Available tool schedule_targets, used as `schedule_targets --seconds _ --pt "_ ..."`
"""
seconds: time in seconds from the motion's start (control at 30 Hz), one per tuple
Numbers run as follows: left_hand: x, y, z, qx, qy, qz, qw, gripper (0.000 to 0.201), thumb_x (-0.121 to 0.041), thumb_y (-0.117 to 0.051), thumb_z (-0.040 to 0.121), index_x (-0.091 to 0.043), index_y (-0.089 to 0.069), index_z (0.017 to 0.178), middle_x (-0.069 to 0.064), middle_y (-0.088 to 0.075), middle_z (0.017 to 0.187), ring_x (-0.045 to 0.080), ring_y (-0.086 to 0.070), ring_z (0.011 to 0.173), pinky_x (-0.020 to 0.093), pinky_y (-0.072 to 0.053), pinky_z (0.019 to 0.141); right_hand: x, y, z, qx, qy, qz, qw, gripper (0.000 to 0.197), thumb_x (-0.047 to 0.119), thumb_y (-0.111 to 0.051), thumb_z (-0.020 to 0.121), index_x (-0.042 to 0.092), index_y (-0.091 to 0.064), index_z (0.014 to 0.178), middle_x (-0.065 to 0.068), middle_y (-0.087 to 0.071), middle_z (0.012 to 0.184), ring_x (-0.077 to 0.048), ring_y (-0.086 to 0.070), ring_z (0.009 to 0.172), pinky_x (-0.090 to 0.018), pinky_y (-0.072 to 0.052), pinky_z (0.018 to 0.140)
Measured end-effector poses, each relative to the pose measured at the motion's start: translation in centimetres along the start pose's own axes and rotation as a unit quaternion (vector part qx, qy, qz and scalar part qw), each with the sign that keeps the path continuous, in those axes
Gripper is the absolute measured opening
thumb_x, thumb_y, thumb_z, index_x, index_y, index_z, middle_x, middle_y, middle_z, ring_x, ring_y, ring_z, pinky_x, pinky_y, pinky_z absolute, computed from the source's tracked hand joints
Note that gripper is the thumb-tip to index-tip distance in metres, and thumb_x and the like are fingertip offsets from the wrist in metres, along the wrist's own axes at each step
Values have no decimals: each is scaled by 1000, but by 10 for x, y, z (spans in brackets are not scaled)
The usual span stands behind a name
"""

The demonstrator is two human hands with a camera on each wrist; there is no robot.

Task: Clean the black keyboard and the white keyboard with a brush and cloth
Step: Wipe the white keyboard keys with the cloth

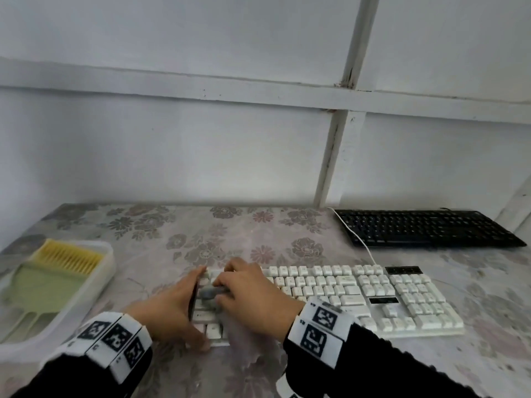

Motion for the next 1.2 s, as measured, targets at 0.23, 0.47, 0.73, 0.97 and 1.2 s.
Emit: schedule_targets --seconds 0.23,0.47,0.73,0.97,1.2 --pt "1 1 -1 -10 15 27 999 145 -36 -90 44 -28 14 146 -6 -24 151 11 -32 133 26 -32 108 32 -3 -14 -20 84 -84 993 38 -3 -50 88 4 -51 126 -17 -46 129 -34 -40 113 -38 -29 99" --pt "-2 1 -3 -14 11 18 1000 134 -27 -86 55 -28 13 145 -12 -34 133 4 -37 116 15 -29 98 26 -1 -21 10 48 -162 986 36 -3 -44 91 0 -55 126 -18 -43 129 -39 -38 117 -44 -38 98" --pt "-4 1 -6 -9 5 4 1000 132 -31 -88 51 -32 6 145 -13 -30 140 5 -34 121 24 -26 109 -11 8 -46 21 12 -162 987 40 -3 -41 92 9 -54 128 -13 -43 131 -37 -37 120 -42 -36 98" --pt "0 2 -5 -5 21 13 1000 136 -37 -86 48 -35 9 145 -10 -24 148 11 -33 130 33 -26 113 -51 26 -57 0 -42 -79 996 34 -2 -50 87 17 -68 109 -5 -49 108 -27 -53 101 -30 -42 94" --pt "2 1 -2 -5 -3 15 1000 157 -48 -83 21 -29 11 145 -8 -32 144 9 -42 124 23 -37 102 33 0 -10 20 78 -80 994 25 9 -58 88 6 -67 112 -16 -50 119 -33 -46 107 -40 -36 95"
Point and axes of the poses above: each hand's wrist, its own z-axis towards the middle knuckle, its own y-axis out of the back of the hand, x = y × z, the point moved 5 cm from there along z, towards the middle knuckle
